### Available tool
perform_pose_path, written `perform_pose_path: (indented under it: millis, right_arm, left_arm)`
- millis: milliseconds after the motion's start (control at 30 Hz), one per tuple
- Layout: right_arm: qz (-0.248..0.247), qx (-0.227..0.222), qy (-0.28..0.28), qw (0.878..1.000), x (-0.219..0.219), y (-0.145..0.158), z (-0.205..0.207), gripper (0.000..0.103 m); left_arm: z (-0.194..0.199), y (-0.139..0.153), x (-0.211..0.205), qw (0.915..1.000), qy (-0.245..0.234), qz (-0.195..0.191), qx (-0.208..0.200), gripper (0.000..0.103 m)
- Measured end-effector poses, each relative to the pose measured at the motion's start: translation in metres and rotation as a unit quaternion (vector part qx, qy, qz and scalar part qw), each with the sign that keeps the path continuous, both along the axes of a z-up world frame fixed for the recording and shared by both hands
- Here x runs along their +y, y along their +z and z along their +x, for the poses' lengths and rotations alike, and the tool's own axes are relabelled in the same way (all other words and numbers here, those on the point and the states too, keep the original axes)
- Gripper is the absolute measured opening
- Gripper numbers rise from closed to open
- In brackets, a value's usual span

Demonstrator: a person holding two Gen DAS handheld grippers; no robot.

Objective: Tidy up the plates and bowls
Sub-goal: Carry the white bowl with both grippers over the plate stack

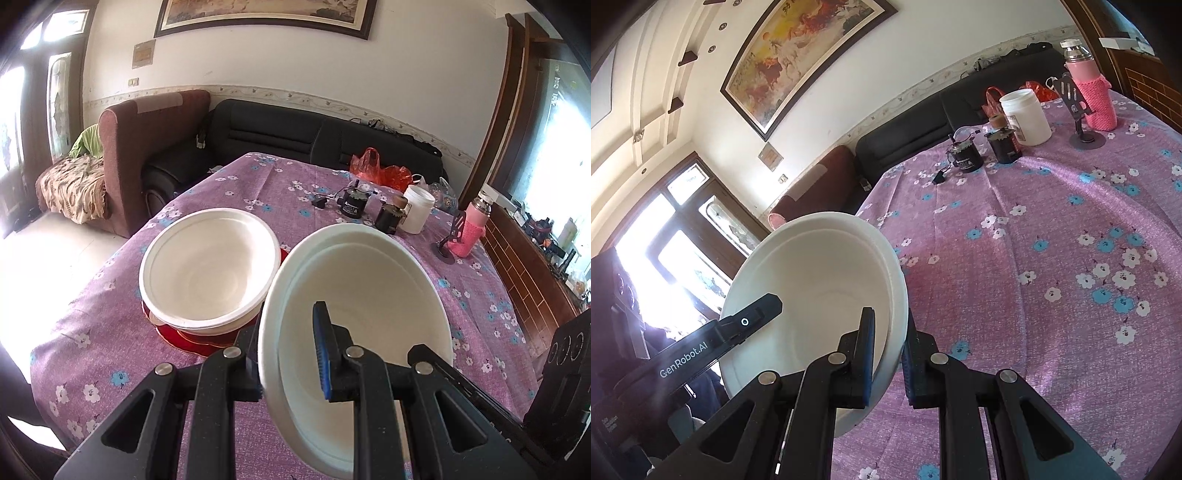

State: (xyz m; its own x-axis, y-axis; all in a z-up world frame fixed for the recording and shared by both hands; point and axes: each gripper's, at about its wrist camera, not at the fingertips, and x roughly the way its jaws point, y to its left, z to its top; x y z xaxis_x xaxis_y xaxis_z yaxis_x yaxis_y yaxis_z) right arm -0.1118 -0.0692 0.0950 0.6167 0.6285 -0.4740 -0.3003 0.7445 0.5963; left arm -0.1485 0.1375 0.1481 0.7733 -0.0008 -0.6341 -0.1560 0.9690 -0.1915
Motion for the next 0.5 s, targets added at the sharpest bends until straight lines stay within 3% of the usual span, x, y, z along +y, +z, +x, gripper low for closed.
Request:
perform_pose_path:
  millis: [500]
  right_arm:
    - [-0.003,0.007,0.015,1.0,0.02,-0.002,0.01,0.015]
  left_arm:
    - [0.007,-0.005,0.025,0.9996,0.018,-0.02,0.004,0.019]
